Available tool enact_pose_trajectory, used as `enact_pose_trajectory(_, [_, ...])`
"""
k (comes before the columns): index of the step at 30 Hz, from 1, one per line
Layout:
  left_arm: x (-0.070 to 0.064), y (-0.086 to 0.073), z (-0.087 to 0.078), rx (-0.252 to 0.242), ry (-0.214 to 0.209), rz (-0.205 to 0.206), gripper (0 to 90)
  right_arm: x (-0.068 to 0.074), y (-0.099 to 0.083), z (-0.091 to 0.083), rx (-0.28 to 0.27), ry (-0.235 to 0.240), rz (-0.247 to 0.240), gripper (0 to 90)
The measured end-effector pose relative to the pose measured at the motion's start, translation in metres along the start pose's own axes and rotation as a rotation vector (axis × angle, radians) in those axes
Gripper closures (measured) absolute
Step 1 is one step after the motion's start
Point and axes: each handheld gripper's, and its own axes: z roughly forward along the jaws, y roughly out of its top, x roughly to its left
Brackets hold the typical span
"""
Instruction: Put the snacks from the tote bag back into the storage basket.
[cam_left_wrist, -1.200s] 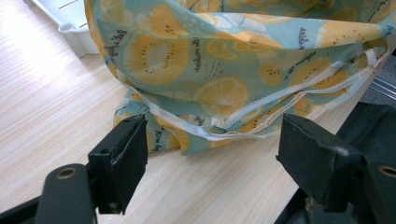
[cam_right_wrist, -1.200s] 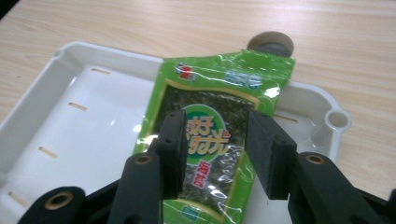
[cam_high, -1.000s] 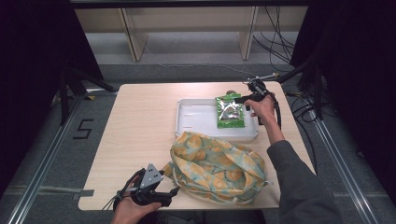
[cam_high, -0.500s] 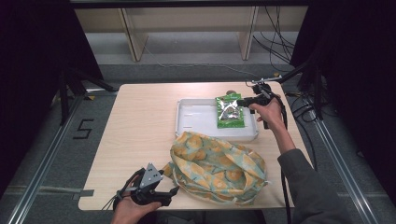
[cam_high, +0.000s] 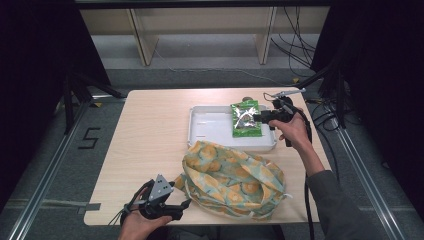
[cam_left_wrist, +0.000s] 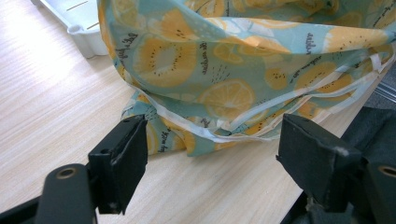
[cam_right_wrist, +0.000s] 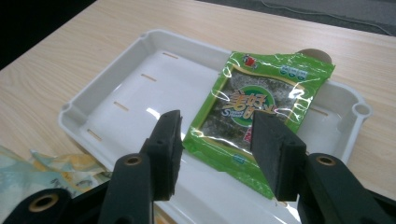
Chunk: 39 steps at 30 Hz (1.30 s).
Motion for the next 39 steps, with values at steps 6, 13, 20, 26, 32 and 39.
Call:
enact_pose_trajectory(6, [0.000, 0.000, -0.001, -0.010, 0.008, -0.009, 23.7, 0.006, -0.003, -0.009, -0.015, 0.015, -0.023, 53.1])
enact_pose_trajectory(13, [0.000, 0.000, -0.002, -0.004, 0.003, -0.020, 23.7, 0.014, -0.013, -0.020, -0.010, 0.028, -0.022, 52.1])
enact_pose_trajectory(20, [0.001, 0.000, -0.002, 0.002, 0.021, -0.012, 23.7, 0.019, -0.030, -0.032, -0.005, 0.022, -0.054, 50.8])
enact_pose_trajectory(26, [0.001, 0.001, -0.002, 0.003, 0.015, -0.004, 23.7, 0.019, -0.046, -0.040, 0.014, 0.025, -0.024, 50.1])
enact_pose_trajectory(32, [0.001, 0.000, -0.002, 0.004, 0.014, -0.005, 23.7, 0.017, -0.055, -0.044, -0.002, 0.016, -0.059, 49.6])
enact_pose_trajectory(39, [0.002, 0.000, -0.002, 0.007, 0.016, -0.006, 23.7, 0.021, -0.064, -0.048, 0.000, 0.025, -0.054, 48.8])
